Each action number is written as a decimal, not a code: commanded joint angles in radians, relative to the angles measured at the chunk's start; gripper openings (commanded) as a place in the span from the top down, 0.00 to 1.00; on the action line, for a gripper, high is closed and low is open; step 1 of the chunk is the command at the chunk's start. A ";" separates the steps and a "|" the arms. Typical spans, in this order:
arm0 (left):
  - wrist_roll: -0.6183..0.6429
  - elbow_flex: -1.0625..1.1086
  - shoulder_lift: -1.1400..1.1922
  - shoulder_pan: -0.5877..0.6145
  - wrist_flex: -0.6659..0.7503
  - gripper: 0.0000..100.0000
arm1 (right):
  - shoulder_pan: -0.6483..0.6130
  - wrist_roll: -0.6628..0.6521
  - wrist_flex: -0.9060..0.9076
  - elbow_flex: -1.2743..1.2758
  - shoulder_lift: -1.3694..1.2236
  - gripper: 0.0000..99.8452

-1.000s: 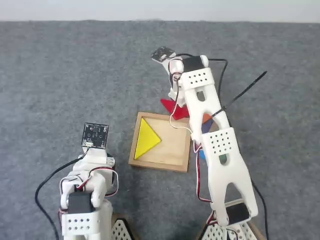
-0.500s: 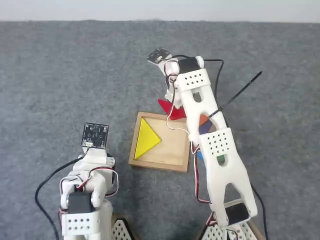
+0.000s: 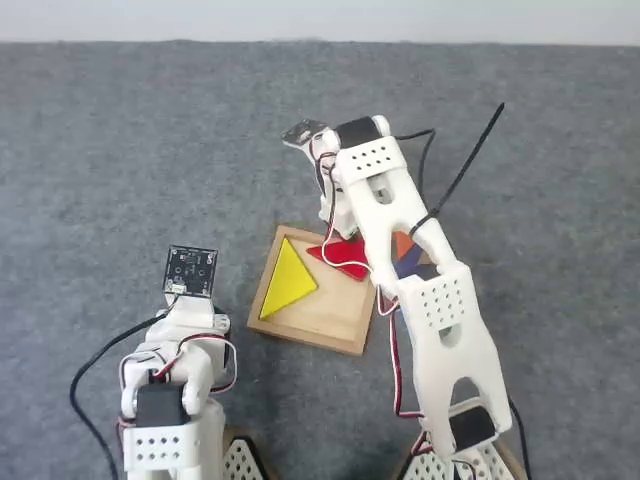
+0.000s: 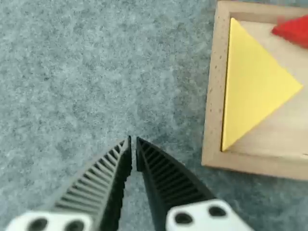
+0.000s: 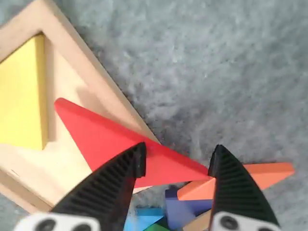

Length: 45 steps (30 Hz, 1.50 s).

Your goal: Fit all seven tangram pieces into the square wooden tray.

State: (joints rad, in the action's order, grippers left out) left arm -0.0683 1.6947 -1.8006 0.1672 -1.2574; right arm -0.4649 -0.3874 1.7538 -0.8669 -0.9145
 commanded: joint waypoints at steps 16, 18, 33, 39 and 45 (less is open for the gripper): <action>-0.002 -0.010 -0.015 -0.005 -0.003 0.98 | -0.067 0.080 0.031 0.006 0.335 0.78; -0.002 -0.010 -0.015 -0.005 -0.003 0.98 | -0.061 0.100 0.045 0.025 0.389 0.78; -0.002 -0.010 -0.015 -0.005 -0.003 0.98 | -0.022 0.012 -0.582 1.016 0.881 0.79; -0.002 -0.010 -0.015 -0.005 -0.003 0.98 | 0.070 0.011 -0.673 0.954 0.765 0.79; -0.002 -0.010 -0.015 -0.005 -0.003 0.98 | 0.082 -0.017 -0.676 0.864 0.615 0.79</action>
State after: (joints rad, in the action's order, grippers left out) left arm -0.0683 1.6947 -1.8006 0.1672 -1.2574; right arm -0.3882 -0.3874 1.0986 0.0767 -0.2823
